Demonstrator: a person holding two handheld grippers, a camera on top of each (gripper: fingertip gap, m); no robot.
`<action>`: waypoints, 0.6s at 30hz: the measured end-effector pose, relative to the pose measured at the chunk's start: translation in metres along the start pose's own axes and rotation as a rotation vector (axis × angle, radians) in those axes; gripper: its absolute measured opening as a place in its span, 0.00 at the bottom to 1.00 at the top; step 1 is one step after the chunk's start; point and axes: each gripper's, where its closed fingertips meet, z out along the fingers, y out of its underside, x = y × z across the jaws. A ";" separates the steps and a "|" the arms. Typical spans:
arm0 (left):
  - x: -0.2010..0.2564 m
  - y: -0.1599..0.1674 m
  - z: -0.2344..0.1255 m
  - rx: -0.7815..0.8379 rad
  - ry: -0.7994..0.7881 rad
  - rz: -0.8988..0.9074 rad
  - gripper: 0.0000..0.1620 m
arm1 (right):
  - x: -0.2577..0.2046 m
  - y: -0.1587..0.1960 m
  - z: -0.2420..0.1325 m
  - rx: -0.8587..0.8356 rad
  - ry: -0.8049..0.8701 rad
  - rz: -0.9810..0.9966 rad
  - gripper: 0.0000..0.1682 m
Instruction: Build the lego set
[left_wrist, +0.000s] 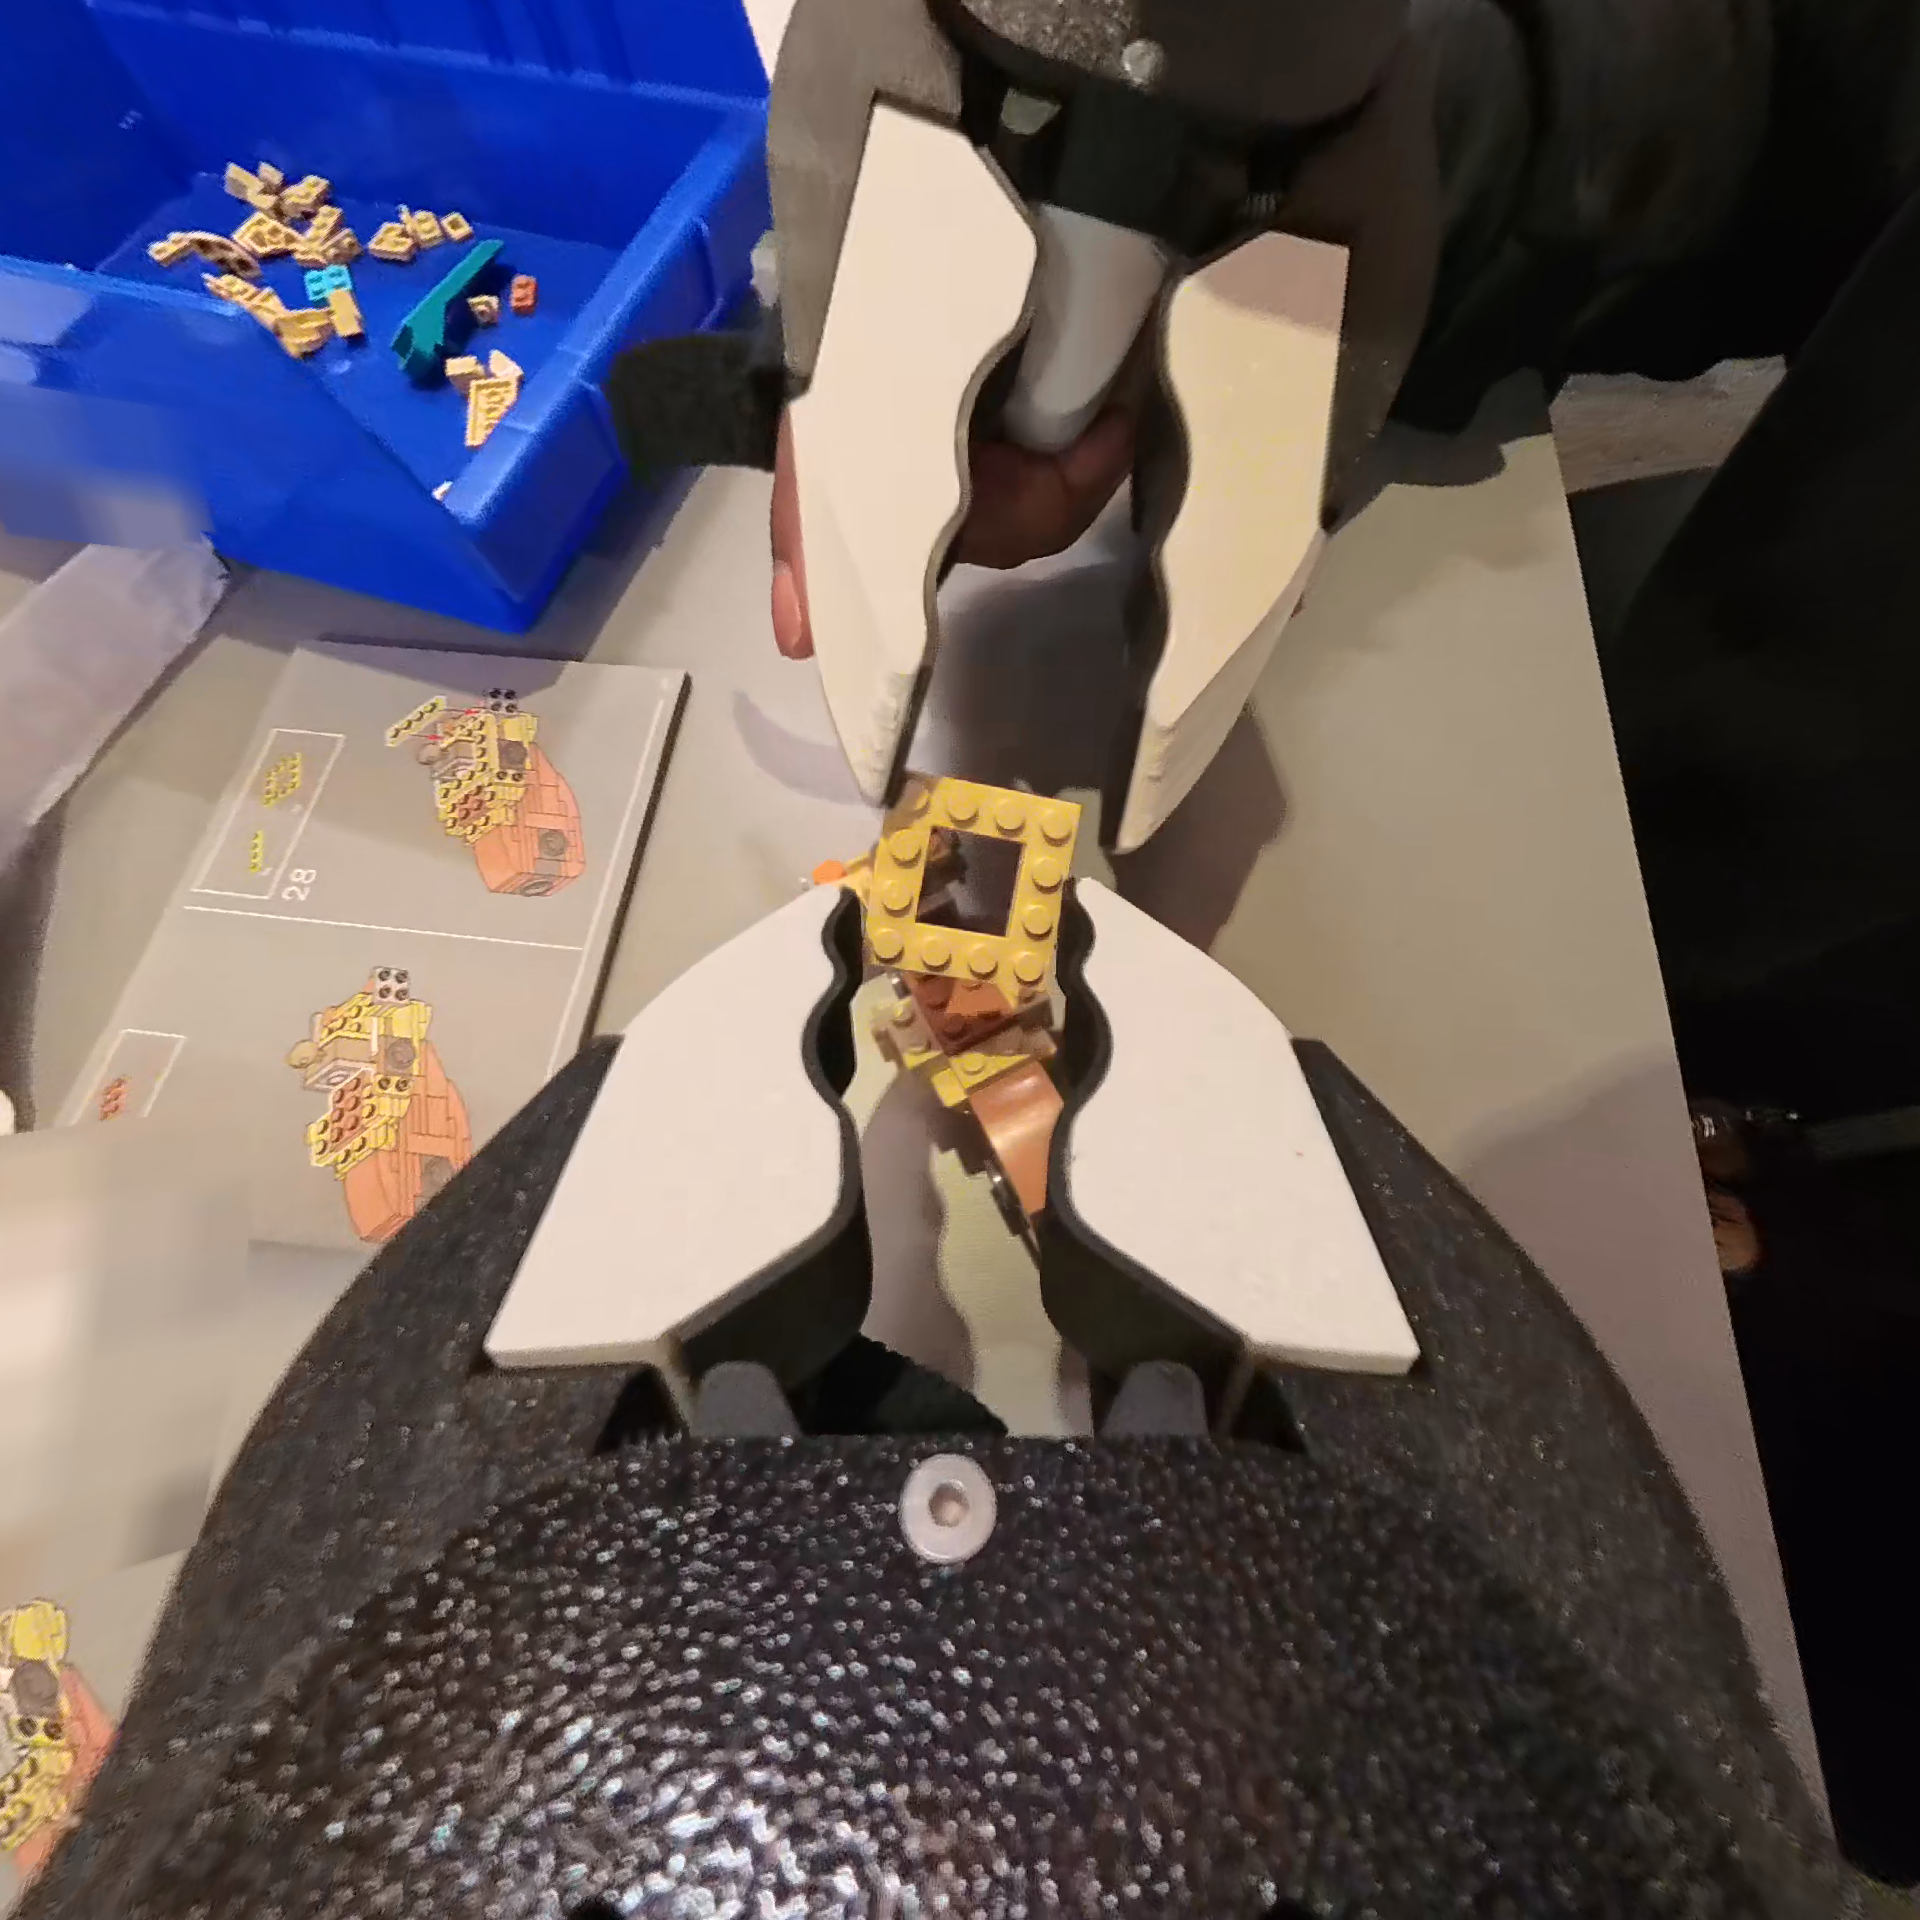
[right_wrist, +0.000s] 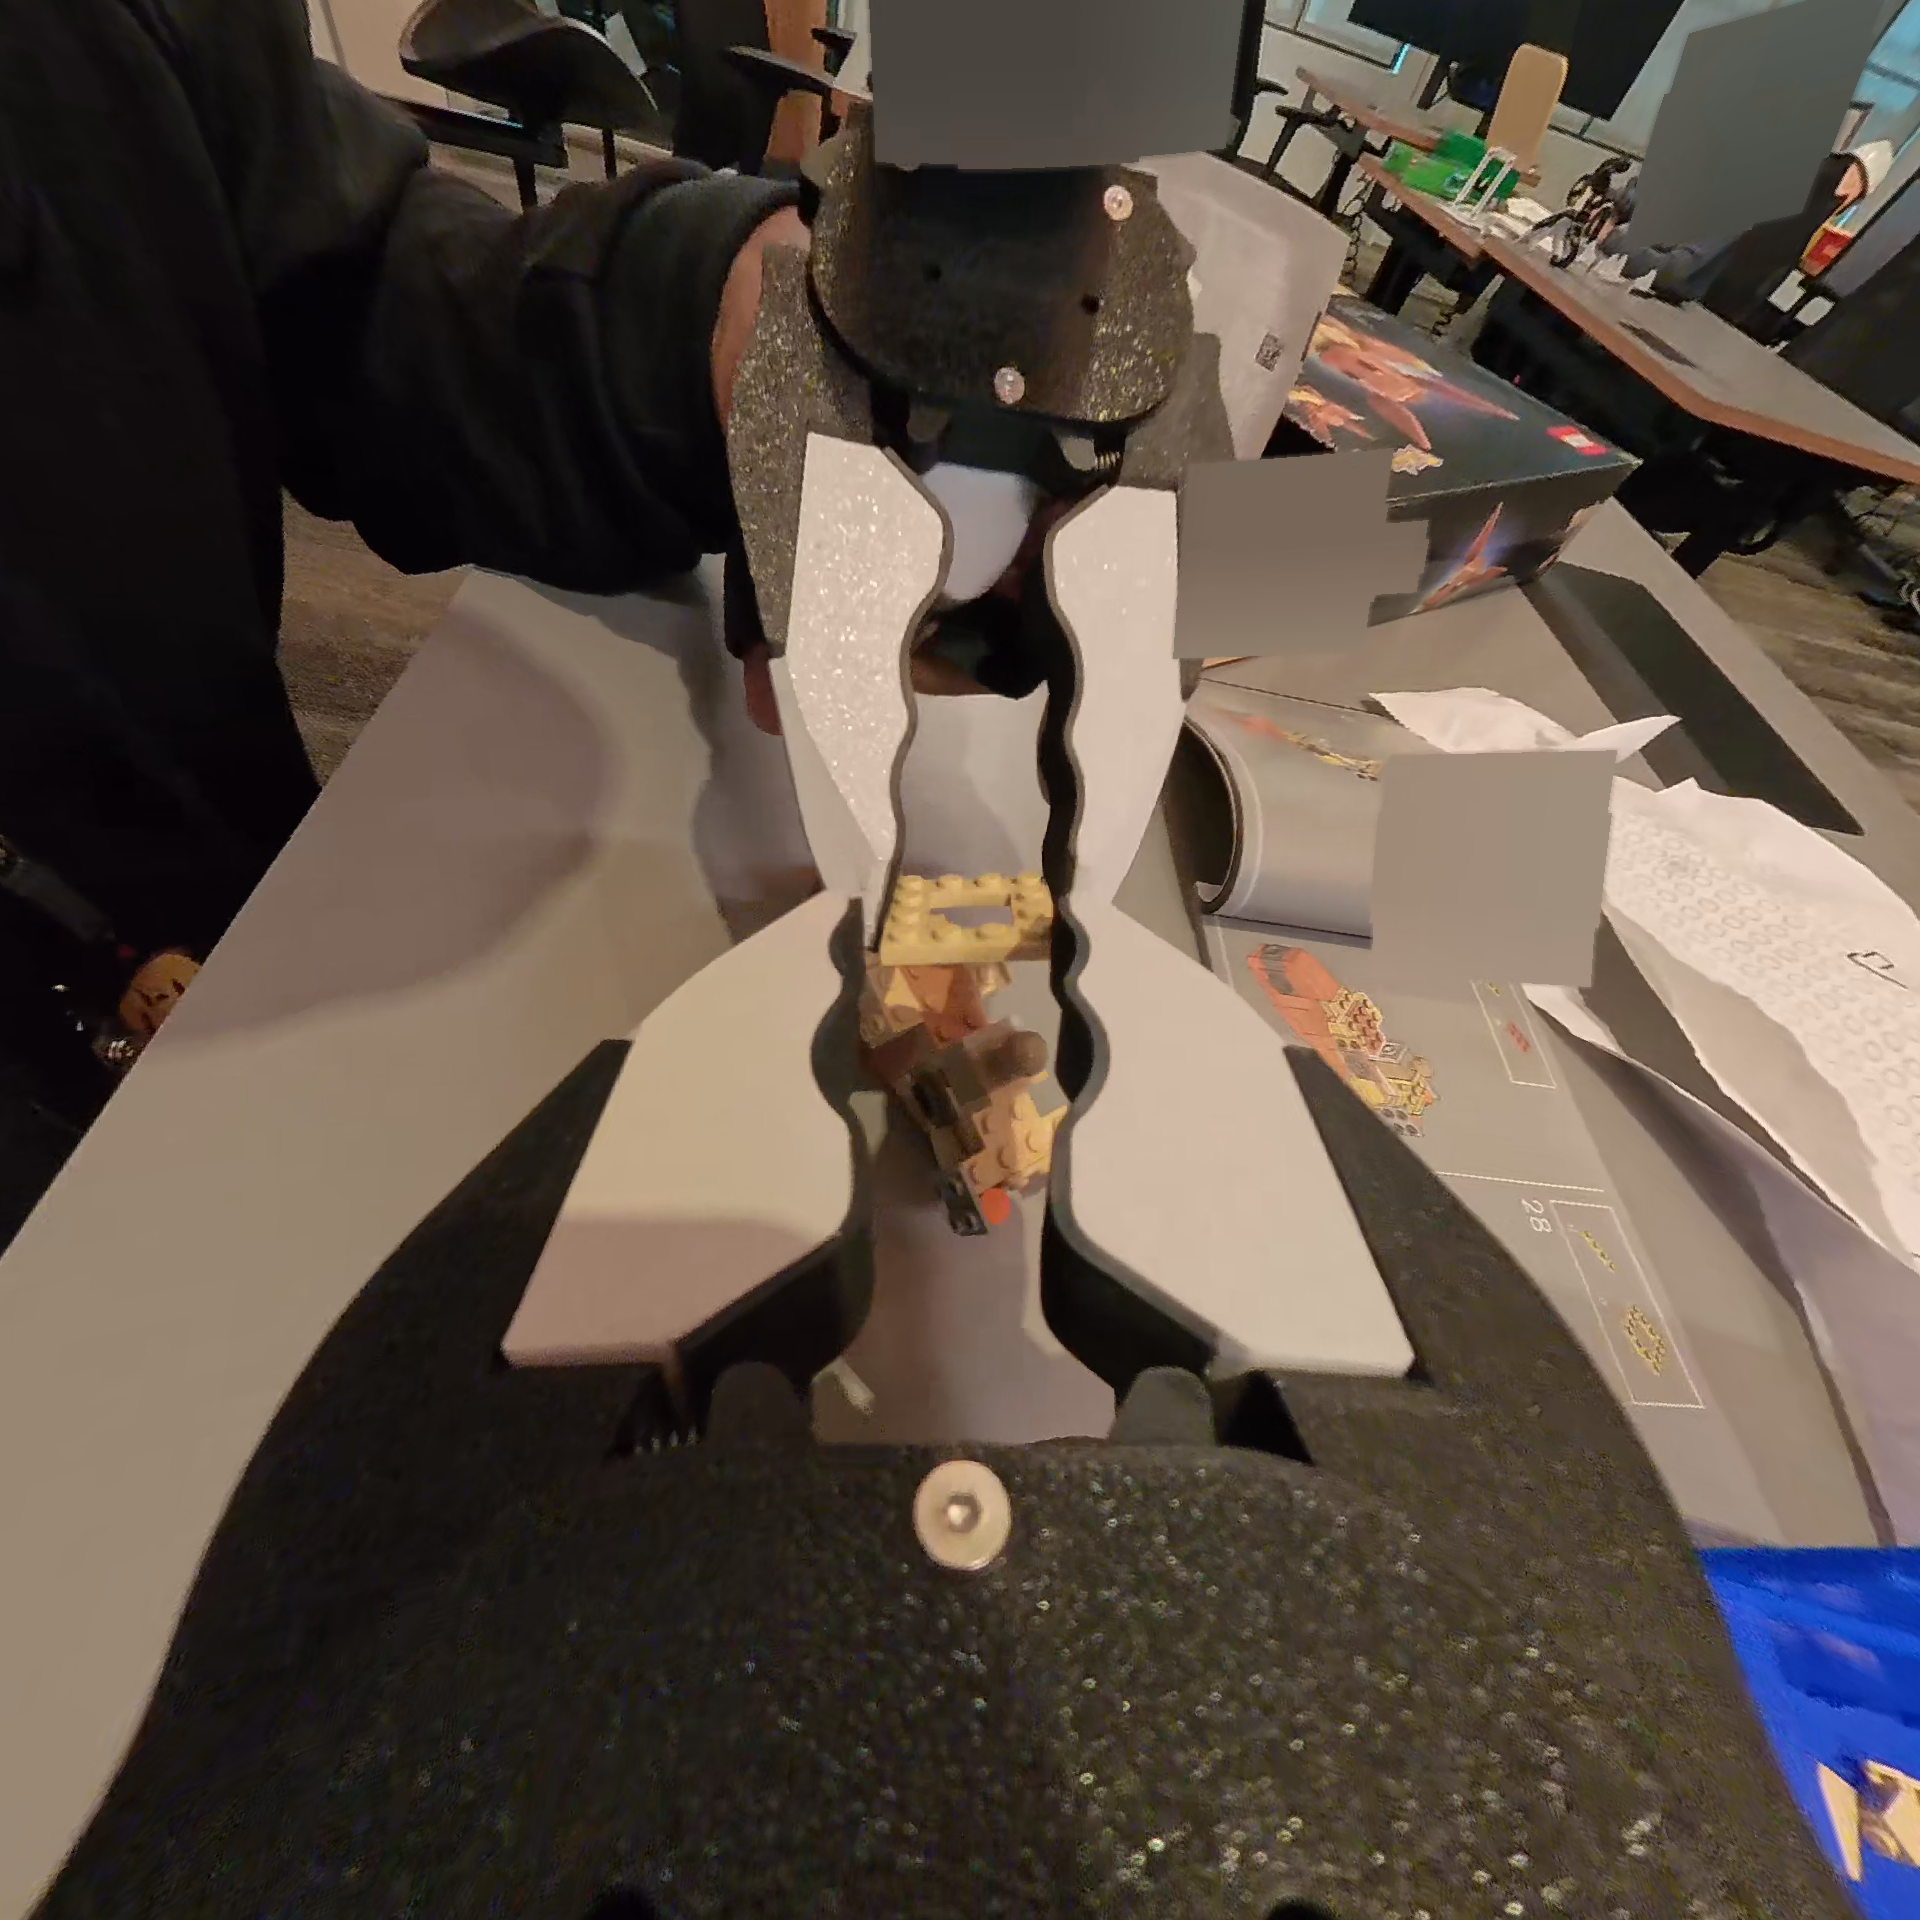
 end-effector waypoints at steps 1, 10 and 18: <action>0.001 0.000 0.000 -0.003 0.003 0.010 0.22 | 0.000 0.000 0.000 -0.003 0.000 -0.004 0.19; 0.010 -0.001 0.002 -0.009 0.034 0.043 0.22 | -0.002 -0.002 -0.005 0.030 -0.019 0.005 0.02; 0.004 0.002 0.002 -0.016 0.017 0.026 0.22 | 0.000 0.003 -0.005 0.002 -0.001 -0.010 0.06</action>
